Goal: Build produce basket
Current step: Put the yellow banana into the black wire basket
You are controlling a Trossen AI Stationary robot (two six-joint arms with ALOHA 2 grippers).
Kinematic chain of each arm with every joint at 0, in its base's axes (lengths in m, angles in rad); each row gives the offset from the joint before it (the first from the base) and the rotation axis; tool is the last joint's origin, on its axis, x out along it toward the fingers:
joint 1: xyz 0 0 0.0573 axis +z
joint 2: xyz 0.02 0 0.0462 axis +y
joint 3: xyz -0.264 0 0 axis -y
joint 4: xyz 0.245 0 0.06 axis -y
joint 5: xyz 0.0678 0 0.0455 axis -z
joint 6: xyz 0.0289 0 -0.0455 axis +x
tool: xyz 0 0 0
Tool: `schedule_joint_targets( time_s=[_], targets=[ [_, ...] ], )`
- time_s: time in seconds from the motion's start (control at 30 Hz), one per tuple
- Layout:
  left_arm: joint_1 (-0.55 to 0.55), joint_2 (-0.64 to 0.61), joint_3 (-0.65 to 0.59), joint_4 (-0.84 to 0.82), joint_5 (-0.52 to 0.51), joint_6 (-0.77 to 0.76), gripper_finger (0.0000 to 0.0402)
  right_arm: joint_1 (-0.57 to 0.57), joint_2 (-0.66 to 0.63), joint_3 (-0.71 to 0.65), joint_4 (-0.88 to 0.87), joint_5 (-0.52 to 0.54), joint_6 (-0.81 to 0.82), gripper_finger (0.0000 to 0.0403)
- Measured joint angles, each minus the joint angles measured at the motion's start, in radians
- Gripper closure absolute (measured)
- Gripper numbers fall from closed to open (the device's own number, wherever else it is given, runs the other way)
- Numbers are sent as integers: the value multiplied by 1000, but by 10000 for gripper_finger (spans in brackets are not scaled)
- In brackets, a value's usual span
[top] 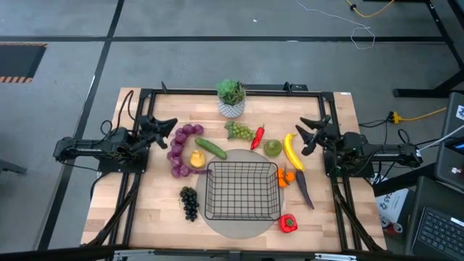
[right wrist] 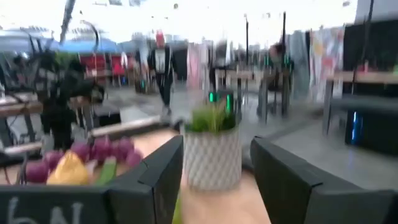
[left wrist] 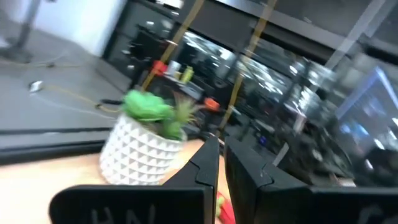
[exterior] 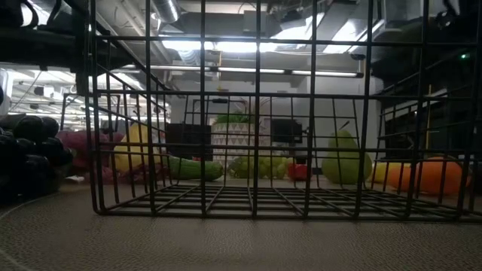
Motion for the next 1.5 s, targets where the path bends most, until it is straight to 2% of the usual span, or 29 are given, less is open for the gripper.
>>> schedule_joint_targets(
  time_s=[0.1, 0.23, 0.37, 0.57, 0.8, 1.03, 1.13, 1.27, 1.4, 1.5],
  targets=[
    [0, 0, 0, 0, -40, -6, 382, -3, 0, 0, -97, 0, 55, 215],
    [0, 0, 0, -1, -101, -9, 382, -3, 1, 0, -109, 0, 104, 215],
    [0, 0, 0, -1, -146, -4, 382, -3, 1, 0, -109, 0, 100, 215],
    [0, 23, 0, -13, -156, -16, 382, -3, 40, 0, -109, 2, 50, 215],
    [11, 75, 0, -13, -276, -30, 382, -3, 94, 0, -109, 2, 52, 215],
    [57, 97, 0, -13, -273, 8, 382, -3, 102, 0, -91, 1, 184, 215],
    [64, 97, 0, -13, -177, 57, 382, -4, 102, -1, -40, 1, 197, 215],
    [63, 97, 0, 30, 77, 48, 382, -4, 103, -1, 244, -23, 162, 215],
    [63, 95, 0, 112, 309, 90, 382, -5, 103, -1, 465, -268, 65, 215],
    [63, 95, 0, 186, 399, 121, 382, -5, 103, -1, 582, -443, 45, 215]
  ],
)
